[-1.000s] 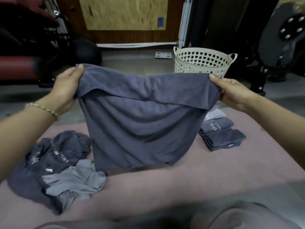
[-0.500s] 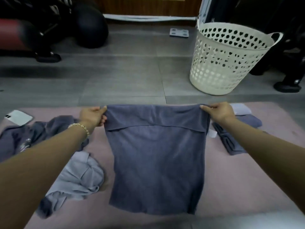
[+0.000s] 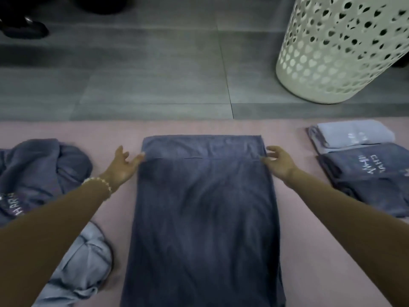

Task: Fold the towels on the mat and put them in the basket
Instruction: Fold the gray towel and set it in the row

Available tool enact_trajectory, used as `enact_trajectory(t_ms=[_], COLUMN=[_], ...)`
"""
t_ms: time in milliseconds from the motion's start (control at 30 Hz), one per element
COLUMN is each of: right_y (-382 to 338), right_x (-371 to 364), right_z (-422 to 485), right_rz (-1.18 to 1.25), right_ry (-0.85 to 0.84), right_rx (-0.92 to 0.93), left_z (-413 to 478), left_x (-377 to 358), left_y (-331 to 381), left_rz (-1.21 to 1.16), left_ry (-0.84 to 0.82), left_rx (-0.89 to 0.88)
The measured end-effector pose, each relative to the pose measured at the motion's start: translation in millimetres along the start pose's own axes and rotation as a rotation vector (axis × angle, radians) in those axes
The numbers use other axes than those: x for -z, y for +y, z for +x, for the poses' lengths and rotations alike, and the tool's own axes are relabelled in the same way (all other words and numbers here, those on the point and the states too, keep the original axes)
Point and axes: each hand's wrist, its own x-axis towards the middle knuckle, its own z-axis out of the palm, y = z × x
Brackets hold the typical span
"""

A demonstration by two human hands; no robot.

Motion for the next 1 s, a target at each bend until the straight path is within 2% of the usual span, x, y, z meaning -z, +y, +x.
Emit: enact_trajectory(t_ms=[67, 133, 233, 333, 433, 500, 600, 700, 833, 900, 1000], right_y=[36.4, 63.1, 86.7, 105.5, 122.9, 135.0, 147.8, 155.0, 161.2, 164.6, 168.5], right_x=[-1.1, 4.6, 13.4, 12.7, 6.8, 2.4, -2.9, -0.5, 4.3, 5.6, 5.6], right_z=[-15.4, -33.8, -75.7, -132.6, -177.4, -191.7, -202.9, -213.9, -235.5, -244.3, -252.9], right_rz=[-0.129, -0.216, -0.182, -0.181, -0.161, -0.194, -0.249, -0.189, 0.02, 0.074, 0.287], right_ry=[-0.009, 0.055, 0.104, 0.008, -0.131, -0.182, -0.146, -0.086, -0.166, -0.152, -0.109], right_rx=[0.06, 0.11, 0.057, -0.053, -0.161, -0.174, -0.171, -0.191, -0.279, -0.286, -0.359], left_z=[-6.8, -19.8, -43.0, -80.9, -121.6, -139.1, -160.5, -170.4, -175.3, -181.4, -192.0], left_x=[-6.8, -8.1, -5.5, -7.0, -12.7, -16.6, -21.5, -22.3, -13.9, -11.4, -12.1], left_y=[-41.0, -70.3, -101.3, -117.3, -129.8, -135.0, -131.7, -127.8, -133.4, -137.5, -141.1], left_rz=[-0.01, 0.006, 0.283, 0.421, 0.29, 0.25, -0.106, -0.26, -0.059, 0.045, 0.076], left_ry=[0.021, 0.049, -0.038, -0.157, -0.32, -0.314, -0.369, -0.328, -0.278, -0.23, -0.111], left_rx=[0.029, 0.065, -0.005, -0.046, 0.029, 0.018, 0.171, 0.213, 0.172, 0.107, 0.039])
